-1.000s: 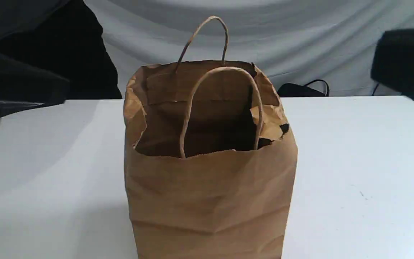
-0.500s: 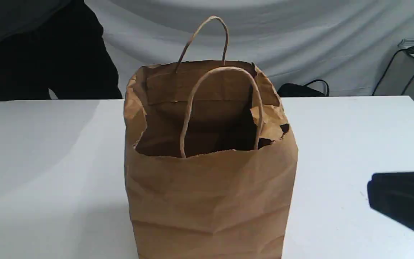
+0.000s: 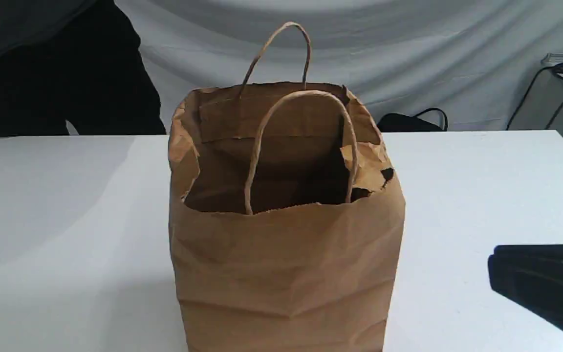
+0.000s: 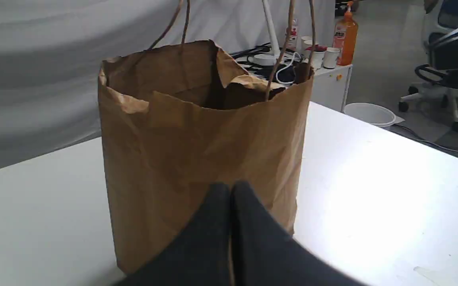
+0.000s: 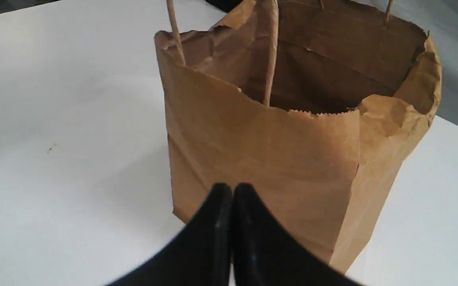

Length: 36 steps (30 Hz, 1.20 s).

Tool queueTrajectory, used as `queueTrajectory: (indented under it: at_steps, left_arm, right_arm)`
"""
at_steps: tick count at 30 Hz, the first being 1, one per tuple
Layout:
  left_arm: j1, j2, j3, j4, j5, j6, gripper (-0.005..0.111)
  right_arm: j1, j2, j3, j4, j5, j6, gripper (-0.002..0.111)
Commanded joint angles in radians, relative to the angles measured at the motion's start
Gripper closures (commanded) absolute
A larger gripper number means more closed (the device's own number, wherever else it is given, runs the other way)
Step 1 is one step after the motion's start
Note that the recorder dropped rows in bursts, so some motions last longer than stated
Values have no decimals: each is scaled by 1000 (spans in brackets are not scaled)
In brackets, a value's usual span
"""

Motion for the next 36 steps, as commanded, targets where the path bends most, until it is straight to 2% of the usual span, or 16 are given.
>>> queueTrajectory:
  at_steps: [1,18,26,36]
  left_arm:
    - [-5,-5,7,1,-10,-9,107]
    - [-5,-5,7,1,-10,-9,107]
    - [-5,-5,7,1,-10,-9,107]
    - [-5,-5,7,1,-10,-9,107]
  right_arm:
    - [0,-5,5,7,-14,3,108]
    - [-15,-24,5,-42,-56,3,108]
    - [-249,-169,116,-34,-215,1,108]
    - [-534,-336,263,-18,-263,1,108]
